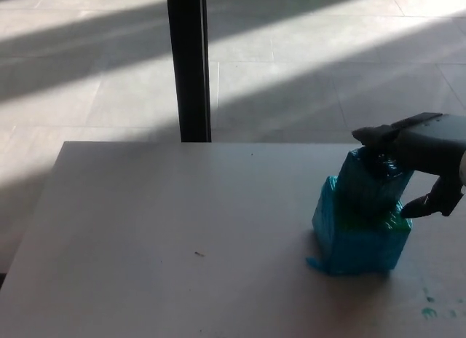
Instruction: The robot uses its right hand to pick up the small cube kept on the middle on the desk and place it on the bigger cube kept next to it
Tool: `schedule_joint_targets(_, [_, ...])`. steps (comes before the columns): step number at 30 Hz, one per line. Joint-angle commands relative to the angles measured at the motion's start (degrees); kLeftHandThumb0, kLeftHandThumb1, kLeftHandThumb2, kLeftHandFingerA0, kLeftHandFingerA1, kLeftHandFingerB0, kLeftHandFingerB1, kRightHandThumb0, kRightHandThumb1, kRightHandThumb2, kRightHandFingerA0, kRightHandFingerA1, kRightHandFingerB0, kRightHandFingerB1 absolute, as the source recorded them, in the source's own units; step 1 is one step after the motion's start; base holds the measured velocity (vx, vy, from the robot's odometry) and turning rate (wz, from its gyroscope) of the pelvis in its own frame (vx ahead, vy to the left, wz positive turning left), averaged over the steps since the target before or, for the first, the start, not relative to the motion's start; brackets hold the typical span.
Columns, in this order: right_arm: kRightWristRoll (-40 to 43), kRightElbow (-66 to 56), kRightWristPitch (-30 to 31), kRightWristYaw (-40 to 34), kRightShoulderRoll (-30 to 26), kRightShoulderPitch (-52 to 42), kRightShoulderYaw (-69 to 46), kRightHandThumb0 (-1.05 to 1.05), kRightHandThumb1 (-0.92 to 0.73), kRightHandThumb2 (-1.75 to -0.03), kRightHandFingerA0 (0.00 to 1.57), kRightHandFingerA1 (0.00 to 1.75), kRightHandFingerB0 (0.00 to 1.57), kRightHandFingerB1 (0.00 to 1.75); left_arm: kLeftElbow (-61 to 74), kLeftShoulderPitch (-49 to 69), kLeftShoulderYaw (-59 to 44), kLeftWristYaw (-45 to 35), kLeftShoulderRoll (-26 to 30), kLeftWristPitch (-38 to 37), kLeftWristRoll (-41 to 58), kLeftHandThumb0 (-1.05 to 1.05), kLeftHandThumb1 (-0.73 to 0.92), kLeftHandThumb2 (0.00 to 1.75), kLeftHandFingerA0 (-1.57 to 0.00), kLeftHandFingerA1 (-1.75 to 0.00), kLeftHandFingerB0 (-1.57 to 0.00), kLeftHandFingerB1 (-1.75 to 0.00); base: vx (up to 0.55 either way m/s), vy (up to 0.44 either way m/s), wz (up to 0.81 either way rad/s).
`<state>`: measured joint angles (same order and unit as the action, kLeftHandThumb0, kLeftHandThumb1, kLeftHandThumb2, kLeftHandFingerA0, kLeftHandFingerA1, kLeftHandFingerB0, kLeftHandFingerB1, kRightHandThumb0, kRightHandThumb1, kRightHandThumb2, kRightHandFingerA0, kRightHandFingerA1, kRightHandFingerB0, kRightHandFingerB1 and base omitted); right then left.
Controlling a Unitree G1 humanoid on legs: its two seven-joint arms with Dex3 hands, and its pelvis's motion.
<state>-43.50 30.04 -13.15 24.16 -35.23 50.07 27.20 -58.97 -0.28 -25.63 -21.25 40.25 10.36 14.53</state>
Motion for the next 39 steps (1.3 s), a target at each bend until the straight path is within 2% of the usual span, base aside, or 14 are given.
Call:
schedule_joint_targets(1, [-0.7, -4.2, 2.2, 4.6, -1.6, 0.4, -0.5, -0.86, -0.48, -0.56, 0.0, 0.0, 0.0, 0.0, 0.4, 0.5, -0.4, 0.3, 0.8, -0.4, -0.1, -0.94, 0.78, 1.21, -0.25, -0.55, -0.29, -0.5, 0.0, 0.0, 0.0])
schedule_joint_targets(4, [0.2, -7.3, 2.7, 3.2, -1.3, -0.2, -2.2, -0.82, -0.44, -0.55, 0.0, 0.0, 0.0, 0.0, 0.7, 0.6, -0.8, 0.0, 0.8, 0.3, 0.4, -0.93, 0.92, 0.72, -0.26, -0.47, -0.33, -0.39, 0.0, 0.0, 0.0])
schedule_joint_targets(7, [0.3, -10.5, 3.1, 2.4, -1.2, -0.5, -3.9, -0.83, -0.46, -0.55, 0.0, 0.0, 0.0, 0.0, 0.5, 0.6, -0.6, 0.6, 0.7, -0.1, 0.0, -0.92, 0.77, 1.21, -0.34, -0.59, -0.24, -0.47, 0.0, 0.0, 0.0])
schedule_joint_targets(13, [1.3, -10.9, 3.0, 3.0, -3.3, 1.0, -7.4, -0.89, -0.48, -0.56, 0.0, 0.0, 0.0, 0.0, -0.3, 0.6, -1.3, -0.2, 0.8, 0.5, 0.7, -0.94, 0.92, 0.69, -0.33, -0.48, -0.33, -0.37, 0.0, 0.0, 0.0])
schedule_joint_targets(14, [2.0, -10.2, 2.6, 2.3, -3.7, 1.0, -8.5, -0.89, -0.47, -0.56, 0.0, 0.0, 0.0, 0.0, -0.8, 0.5, -1.1, -0.2, 0.8, 0.1, 0.5, -0.94, 0.78, 1.21, -0.3, -0.56, -0.22, -0.46, 0.0, 0.0, 0.0])
schedule_joint_targets(18, [1.9, -8.5, 2.9, 1.8, -5.8, 1.9, -10.7, -0.9, -0.48, -0.56, 0.0, 0.0, 0.0, 0.0, 0.7, 1.4, -0.8, -0.6, 1.0, 0.3, 0.1, -0.92, 0.78, 1.22, -0.3, -0.58, -0.24, -0.47, 0.0, 0.0, 0.0])
schedule_joint_targets(19, [3.0, -6.9, 3.9, 1.0, -6.6, 2.0, -12.6, -0.84, -0.46, -0.55, 0.0, 0.0, 0.0, 0.0, 0.3, 1.4, -1.1, -0.2, 0.8, 0.0, 0.3, -0.97, 0.91, 0.76, -0.29, -0.49, -0.33, -0.39, 0.0, 0.0, 0.0])
schedule_joint_targets(20, [2.9, -6.0, 4.1, 0.5, -7.3, 2.1, -13.3, -0.79, -0.46, -0.55, 0.0, 0.0, 0.0, 0.0, 0.4, 1.4, -1.4, -0.2, 0.8, 0.3, 0.6, -0.96, 0.79, 1.21, -0.26, -0.55, -0.26, -0.48, 0.0, 0.0, 0.0])
schedule_joint_targets(21, [2.8, -5.5, 4.0, -0.3, -7.6, 2.0, -13.8, -0.68, -0.41, -0.63, 0.0, 0.0, 0.0, 0.0, 0.4, 1.4, -1.3, -0.2, 0.8, 0.4, 0.5, -0.96, 0.92, 0.75, -0.31, -0.49, -0.32, -0.38, 0.0, 0.0, 0.0])
schedule_joint_targets(29, [4.9, -3.4, 7.4, -5.3, -11.4, -0.5, -22.4, -0.7, -0.39, -0.71, 0.0, 0.14, 0.02, 0.0, -0.9, 1.0, -0.4, -0.4, 0.8, 0.1, -0.3, -0.94, 0.92, 0.75, -0.27, -0.46, -0.29, -0.36, 0.0, 0.0, 0.0])
schedule_joint_targets(30, [6.0, -3.2, 7.7, -6.8, -12.4, -2.9, -24.7, -0.67, -0.39, -0.7, 0.0, 0.14, 0.02, 0.02, -0.7, 1.1, -0.5, -0.2, 0.7, 0.0, -0.2, -0.93, 0.78, 1.22, -0.29, -0.57, -0.24, -0.47, 0.0, 0.0, 0.0])
schedule_joint_targets(32, [7.0, -3.5, 10.2, -6.7, -13.3, -5.8, -27.6, -0.58, -0.55, -0.75, 0.0, 0.0, 0.0, 0.14, -0.2, 1.3, -0.4, -0.8, 0.9, 0.4, -0.1, -0.94, 0.92, 0.72, -0.32, -0.48, -0.29, -0.37, 0.0, 0.0, 0.0])
schedule_joint_targets(33, [7.9, -3.2, 10.1, -7.5, -13.6, -7.1, -29.0, -0.57, -0.54, -0.76, 0.0, 0.0, 0.04, 0.15, -0.1, 1.5, -0.1, -0.7, 0.9, 0.0, -0.3, -0.89, 0.77, 1.21, -0.33, -0.58, -0.19, -0.45, 0.0, 0.0, 0.0])
schedule_joint_targets(39, [11.4, 0.5, 12.4, -16.2, -13.9, -18.0, -39.4, -0.55, -0.4, -0.77, 0.0, 0.28, 0.04, 0.28, -0.8, 1.7, 0.3, -1.3, 1.0, -0.8, -0.6, -1.01, 0.86, 0.8, -0.32, -0.48, -0.28, -0.38, 0.0, 0.0, 0.0])
